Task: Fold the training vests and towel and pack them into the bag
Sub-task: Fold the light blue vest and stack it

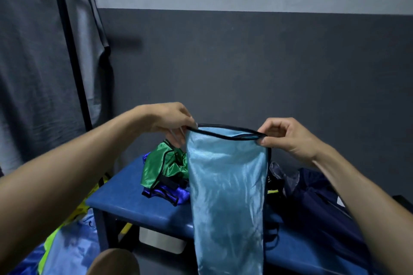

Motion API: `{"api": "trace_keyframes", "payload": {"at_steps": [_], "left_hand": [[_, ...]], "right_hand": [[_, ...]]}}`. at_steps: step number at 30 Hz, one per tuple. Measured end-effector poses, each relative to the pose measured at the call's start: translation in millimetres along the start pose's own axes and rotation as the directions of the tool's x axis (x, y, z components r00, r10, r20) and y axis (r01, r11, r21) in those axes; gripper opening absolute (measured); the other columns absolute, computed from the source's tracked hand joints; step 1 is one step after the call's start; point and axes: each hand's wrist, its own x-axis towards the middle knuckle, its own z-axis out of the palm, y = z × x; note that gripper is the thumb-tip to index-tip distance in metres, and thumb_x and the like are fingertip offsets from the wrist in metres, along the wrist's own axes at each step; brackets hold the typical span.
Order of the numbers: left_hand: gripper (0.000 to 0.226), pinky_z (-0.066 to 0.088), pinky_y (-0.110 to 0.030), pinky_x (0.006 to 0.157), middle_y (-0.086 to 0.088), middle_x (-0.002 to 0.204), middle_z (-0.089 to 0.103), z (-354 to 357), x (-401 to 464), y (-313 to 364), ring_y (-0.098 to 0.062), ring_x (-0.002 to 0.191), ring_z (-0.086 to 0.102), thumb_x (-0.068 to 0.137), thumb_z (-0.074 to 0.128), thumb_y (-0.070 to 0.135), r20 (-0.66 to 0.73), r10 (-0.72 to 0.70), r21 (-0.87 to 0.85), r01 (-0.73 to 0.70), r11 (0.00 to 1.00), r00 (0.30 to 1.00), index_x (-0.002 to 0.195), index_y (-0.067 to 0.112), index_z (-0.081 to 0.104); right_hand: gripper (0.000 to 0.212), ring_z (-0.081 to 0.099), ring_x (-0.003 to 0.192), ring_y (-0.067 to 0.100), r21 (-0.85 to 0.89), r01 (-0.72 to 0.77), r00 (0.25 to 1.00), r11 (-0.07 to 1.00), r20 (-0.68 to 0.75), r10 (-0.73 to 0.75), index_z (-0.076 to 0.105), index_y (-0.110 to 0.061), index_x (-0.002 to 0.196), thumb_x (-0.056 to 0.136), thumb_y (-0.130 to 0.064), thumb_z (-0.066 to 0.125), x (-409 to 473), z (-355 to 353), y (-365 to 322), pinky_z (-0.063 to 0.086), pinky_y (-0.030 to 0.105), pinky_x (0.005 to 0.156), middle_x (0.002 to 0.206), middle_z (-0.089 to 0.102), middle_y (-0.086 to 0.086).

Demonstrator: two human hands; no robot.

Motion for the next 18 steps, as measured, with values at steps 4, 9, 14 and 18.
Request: {"api": "trace_keyframes", "payload": {"at_steps": [4,9,14,18], "left_hand": [[0.010,0.064,-0.039,0.058,-0.023,0.074,0.072,4.3,-1.6,-9.5,-0.035,0.065,0.074,0.100,0.062,0.007,0.014,0.113,0.129,-0.114,0.985,0.993,0.103,-0.003,0.063],[0.011,0.063,-0.039,0.062,-0.013,0.081,0.062,5.3,-12.5,-24.8,-0.030,0.069,0.073,0.101,0.055,-0.005,0.129,0.335,0.011,-0.340,0.941,0.933,0.106,0.005,0.053],[0.014,0.054,-0.022,0.068,0.006,0.076,0.071,16.9,-13.4,-35.2,-0.010,0.069,0.069,0.099,0.065,0.008,0.160,0.362,0.213,-0.390,0.896,0.918,0.109,0.014,0.072],[0.022,0.044,-0.013,0.064,0.007,0.078,0.071,22.9,-13.1,-35.9,-0.003,0.066,0.062,0.089,0.078,0.025,0.116,0.427,0.461,-0.429,0.777,0.897,0.110,0.028,0.072]], "right_hand": [[0.013,0.071,0.088,0.020,-0.038,0.008,0.999,0.999,0.034,-0.006,0.070,0.002,0.092,0.082,0.006,0.076,-0.6,7.4,4.9,0.057,0.027,0.085,0.092,0.076,0.017],[0.016,0.071,0.083,0.011,-0.043,0.095,0.968,0.995,-0.229,-0.102,0.070,0.000,0.090,0.084,0.014,0.072,6.1,14.9,10.6,0.057,0.020,0.081,0.083,0.076,0.002],[0.017,0.071,0.084,0.011,-0.045,0.104,0.961,0.994,-0.254,-0.112,0.071,-0.003,0.089,0.084,0.013,0.072,8.3,15.7,13.8,0.056,0.021,0.083,0.085,0.077,0.001],[0.018,0.071,0.087,0.014,-0.042,0.100,0.965,0.994,-0.241,-0.107,0.072,-0.005,0.090,0.085,0.012,0.072,8.7,16.3,12.3,0.056,0.026,0.087,0.089,0.077,0.004]]}}
